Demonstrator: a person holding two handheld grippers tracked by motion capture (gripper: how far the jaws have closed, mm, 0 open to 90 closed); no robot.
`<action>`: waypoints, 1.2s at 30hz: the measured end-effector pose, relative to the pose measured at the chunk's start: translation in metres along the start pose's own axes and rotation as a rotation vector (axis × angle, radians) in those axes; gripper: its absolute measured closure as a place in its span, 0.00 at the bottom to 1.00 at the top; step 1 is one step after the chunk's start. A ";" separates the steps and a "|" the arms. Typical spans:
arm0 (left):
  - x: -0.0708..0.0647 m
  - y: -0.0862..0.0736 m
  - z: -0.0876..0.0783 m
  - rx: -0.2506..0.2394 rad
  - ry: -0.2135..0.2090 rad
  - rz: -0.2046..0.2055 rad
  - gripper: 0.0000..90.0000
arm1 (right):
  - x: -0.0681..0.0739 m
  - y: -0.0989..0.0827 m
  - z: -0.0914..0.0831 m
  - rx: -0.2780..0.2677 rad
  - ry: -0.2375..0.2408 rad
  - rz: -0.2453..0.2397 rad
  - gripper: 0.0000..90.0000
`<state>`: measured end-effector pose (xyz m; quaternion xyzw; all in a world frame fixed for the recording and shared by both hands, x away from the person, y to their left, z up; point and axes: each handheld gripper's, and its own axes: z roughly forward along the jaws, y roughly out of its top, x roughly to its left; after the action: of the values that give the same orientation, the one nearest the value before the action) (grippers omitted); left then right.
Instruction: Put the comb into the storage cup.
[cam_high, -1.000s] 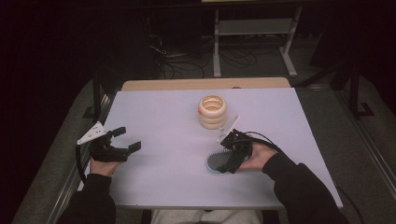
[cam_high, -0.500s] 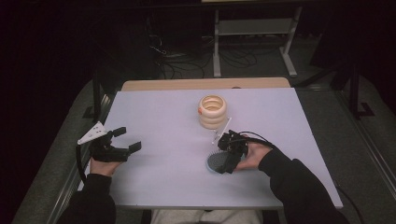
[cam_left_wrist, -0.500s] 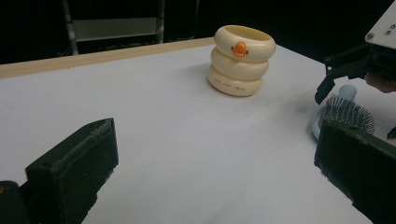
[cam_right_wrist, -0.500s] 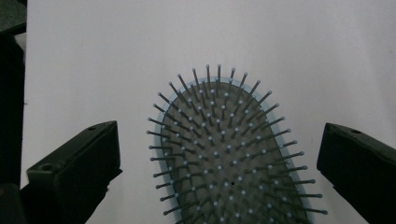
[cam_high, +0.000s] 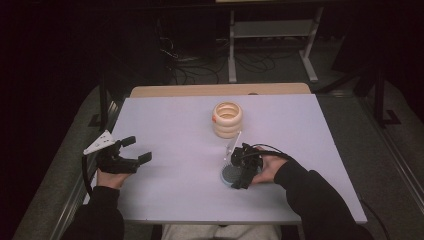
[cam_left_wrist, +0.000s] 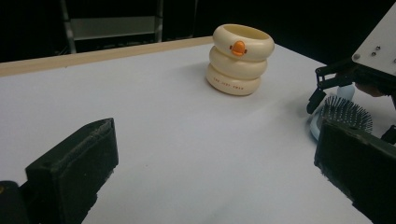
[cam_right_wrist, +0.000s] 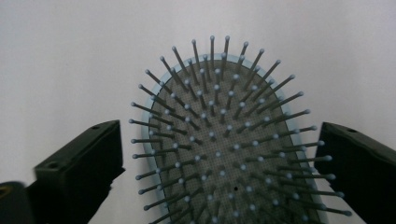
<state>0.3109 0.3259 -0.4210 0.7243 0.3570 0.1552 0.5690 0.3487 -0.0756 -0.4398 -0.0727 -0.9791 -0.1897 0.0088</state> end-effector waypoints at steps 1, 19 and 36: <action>0.000 0.000 0.000 0.000 -0.001 0.001 0.00 | 0.000 0.000 0.000 0.000 0.000 0.000 0.02; -0.001 0.000 0.000 -0.001 0.001 0.005 0.00 | 0.000 0.003 0.000 0.049 -0.008 -0.077 0.14; -0.001 0.000 0.000 -0.001 0.001 0.006 0.00 | 0.004 0.007 0.004 0.100 -0.041 -0.136 0.16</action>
<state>0.3107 0.3252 -0.4209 0.7251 0.3550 0.1577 0.5686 0.3455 -0.0674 -0.4407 -0.0093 -0.9900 -0.1392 -0.0205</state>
